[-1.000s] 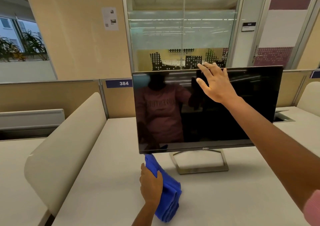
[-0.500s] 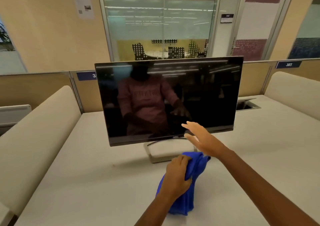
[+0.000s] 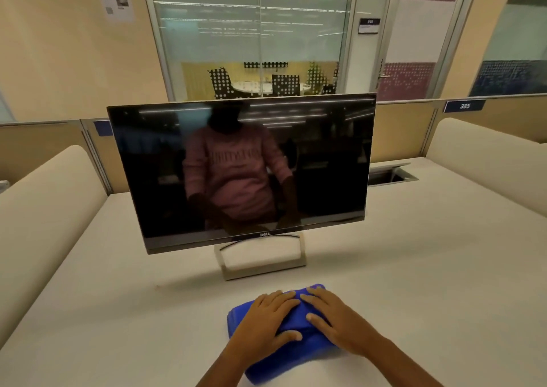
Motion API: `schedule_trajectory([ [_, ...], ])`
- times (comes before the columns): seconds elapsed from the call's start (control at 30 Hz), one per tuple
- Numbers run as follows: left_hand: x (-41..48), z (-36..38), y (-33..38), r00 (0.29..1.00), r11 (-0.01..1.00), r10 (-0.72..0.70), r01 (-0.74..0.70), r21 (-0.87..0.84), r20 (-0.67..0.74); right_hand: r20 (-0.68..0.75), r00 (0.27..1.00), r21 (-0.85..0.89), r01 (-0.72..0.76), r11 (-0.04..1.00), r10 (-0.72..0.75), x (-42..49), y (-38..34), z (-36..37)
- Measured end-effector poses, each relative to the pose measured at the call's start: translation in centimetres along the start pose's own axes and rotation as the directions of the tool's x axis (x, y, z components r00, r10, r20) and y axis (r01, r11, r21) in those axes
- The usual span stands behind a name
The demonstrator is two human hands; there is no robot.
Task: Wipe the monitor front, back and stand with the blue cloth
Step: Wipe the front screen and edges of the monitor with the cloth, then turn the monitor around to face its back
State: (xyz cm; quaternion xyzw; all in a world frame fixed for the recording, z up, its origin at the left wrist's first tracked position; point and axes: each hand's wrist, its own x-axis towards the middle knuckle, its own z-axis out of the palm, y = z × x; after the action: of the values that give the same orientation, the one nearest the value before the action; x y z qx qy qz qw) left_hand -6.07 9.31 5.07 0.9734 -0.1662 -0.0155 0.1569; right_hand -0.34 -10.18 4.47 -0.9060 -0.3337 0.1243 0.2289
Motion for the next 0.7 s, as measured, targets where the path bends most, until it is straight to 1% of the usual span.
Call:
schedule_trajectory([
  [0.03, -0.4, 0.3, -0.3, 0.999, 0.999, -0.033, 0.033, 0.019, 0.004, -0.027, 0.999, -0.067, 0.016, 0.998, -0.018, -0.5, -0.1, 0.5],
  [0.07, -0.9, 0.8, -0.5, 1.000, 0.998, -0.031, 0.031, 0.053, -0.007, -0.057, 0.998, -0.084, -0.006, 0.996, 0.002, -0.9, -0.2, 1.1],
  [0.1, -1.1, 1.3, -0.7, 0.999, 0.997, -0.043, 0.045, 0.069, -0.020, -0.036, 0.998, -0.070, -0.048, 0.996, 0.046, -1.0, 0.0, 2.0],
  [0.13, -1.2, 1.5, -0.7, 0.996, 0.996, -0.087, 0.086, 0.030, 0.033, -0.051, 0.999, -0.130, -0.014, 0.991, 0.008, -1.1, 0.5, 2.7],
  [0.17, -1.1, 1.6, -0.6, 0.991, 0.993, -0.112, 0.109, 0.045, 0.071, -0.091, 0.995, -0.152, 0.021, 0.988, -0.035, -1.0, 1.1, 3.6],
  [0.2, -1.3, 1.3, -0.5, 0.985, 0.990, -0.141, 0.138, 0.041, 0.094, -0.095, 0.995, -0.119, 0.028, 0.993, -0.039, -0.8, 1.2, 3.9],
  [0.23, -1.3, 0.8, -0.3, 0.985, 0.989, -0.146, 0.148, -0.013, 0.095, -0.062, 0.998, -0.067, -0.004, 0.998, -0.001, -0.8, 0.9, 3.4],
  [0.27, -1.1, 0.9, -0.3, 0.995, 0.995, -0.101, 0.102, -0.015, 0.024, -0.042, 0.998, -0.021, -0.042, 0.999, 0.041, -0.8, 0.4, 2.5],
  [0.3, -1.0, 1.0, -0.6, 0.997, 0.997, -0.072, 0.072, -0.008, -0.018, -0.064, 0.997, -0.042, -0.052, 0.998, 0.049, -0.6, 0.4, 1.8],
  [0.33, -0.7, 1.0, -0.9, 0.998, 0.997, -0.066, 0.065, -0.029, -0.026, -0.111, 0.994, -0.074, 0.006, 0.997, -0.014, -0.2, 0.9, 1.3],
  [0.37, -0.4, 0.6, -1.2, 0.995, 0.997, -0.069, 0.066, -0.042, -0.071, -0.114, 0.992, -0.104, 0.050, 0.993, -0.062, 0.2, 1.5, 1.0],
  [0.43, 0.3, -0.9, -1.4, 0.983, 0.991, -0.132, 0.126, -0.055, -0.130, -0.146, 0.984, -0.089, 0.092, 0.992, -0.104, 1.0, 1.9, -0.1],
  [0.5, 0.8, -2.5, -1.9, 0.963, 0.981, -0.196, 0.190, -0.045, -0.186, -0.194, 0.978, -0.031, 0.075, 0.997, -0.080, 1.7, 2.1, -1.8],
  [0.57, 1.4, -4.4, -2.6, 0.910, 0.971, -0.235, 0.234, -0.044, -0.342, -0.253, 0.965, -0.011, 0.070, 0.997, -0.071, 2.5, 2.2, -3.9],
  [0.63, 1.5, -6.6, -3.4, 0.811, 0.962, -0.257, 0.269, -0.055, -0.525, -0.359, 0.930, 0.005, 0.080, 0.997, -0.073, 3.4, 2.3, -6.2],
  [0.7, 1.4, -9.4, -4.2, 0.720, 0.945, -0.301, 0.314, -0.093, -0.625, -0.460, 0.884, -0.012, 0.085, 0.996, -0.081, 4.3, 2.3, -8.7],
])
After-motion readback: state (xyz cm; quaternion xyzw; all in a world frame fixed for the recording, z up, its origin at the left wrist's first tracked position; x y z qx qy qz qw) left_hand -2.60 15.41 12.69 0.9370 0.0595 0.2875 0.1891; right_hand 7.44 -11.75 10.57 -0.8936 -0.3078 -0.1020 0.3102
